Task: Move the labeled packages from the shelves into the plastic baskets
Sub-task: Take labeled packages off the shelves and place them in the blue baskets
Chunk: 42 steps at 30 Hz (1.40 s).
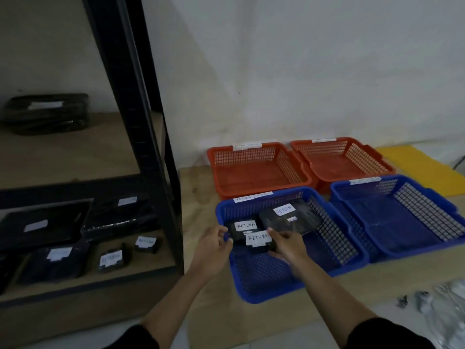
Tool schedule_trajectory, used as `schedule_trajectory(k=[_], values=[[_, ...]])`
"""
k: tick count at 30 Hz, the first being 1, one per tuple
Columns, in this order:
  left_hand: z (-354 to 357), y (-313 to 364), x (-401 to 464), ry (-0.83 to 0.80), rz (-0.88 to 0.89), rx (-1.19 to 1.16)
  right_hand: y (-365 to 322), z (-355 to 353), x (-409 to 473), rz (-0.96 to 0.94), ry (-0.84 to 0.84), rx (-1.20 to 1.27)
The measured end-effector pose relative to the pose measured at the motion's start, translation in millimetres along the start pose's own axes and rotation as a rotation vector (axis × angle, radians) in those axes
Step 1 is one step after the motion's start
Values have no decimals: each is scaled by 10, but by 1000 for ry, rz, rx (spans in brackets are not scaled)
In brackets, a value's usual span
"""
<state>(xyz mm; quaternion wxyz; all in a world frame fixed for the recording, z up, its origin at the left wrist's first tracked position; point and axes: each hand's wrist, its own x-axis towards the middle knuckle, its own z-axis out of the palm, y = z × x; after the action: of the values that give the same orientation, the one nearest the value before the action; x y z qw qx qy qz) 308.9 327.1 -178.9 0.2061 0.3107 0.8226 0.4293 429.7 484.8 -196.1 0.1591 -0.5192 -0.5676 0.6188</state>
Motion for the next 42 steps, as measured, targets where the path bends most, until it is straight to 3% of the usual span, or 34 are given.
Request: schedule_trajectory(k=[5, 11, 16, 20, 26, 32, 39, 42], values=[[252, -65, -93, 106, -74, 16, 230, 162, 258, 6, -50, -147], [333, -147, -155, 57, -154, -45, 325, 318, 316, -95, 4, -326], [334, -63, -189, 3, -195, -68, 274, 290, 278, -155, 83, -627], [330, -29, -189, -37, -207, -104, 222, 273, 248, -142, 67, -679], [135, -69, -160, -91, -230, -83, -71, 162, -16, -328, 83, -790], [-475, -53, -215, 32, -158, -116, -589, 457, -369, -589, 55, -755], [-1795, -260, -572, 336, -84, -104, -1133, 1650, -1178, -943, -166, -742], [-2438, -501, -782, 473, -105, -99, -1256, 2263, -1578, -1010, -258, -691]])
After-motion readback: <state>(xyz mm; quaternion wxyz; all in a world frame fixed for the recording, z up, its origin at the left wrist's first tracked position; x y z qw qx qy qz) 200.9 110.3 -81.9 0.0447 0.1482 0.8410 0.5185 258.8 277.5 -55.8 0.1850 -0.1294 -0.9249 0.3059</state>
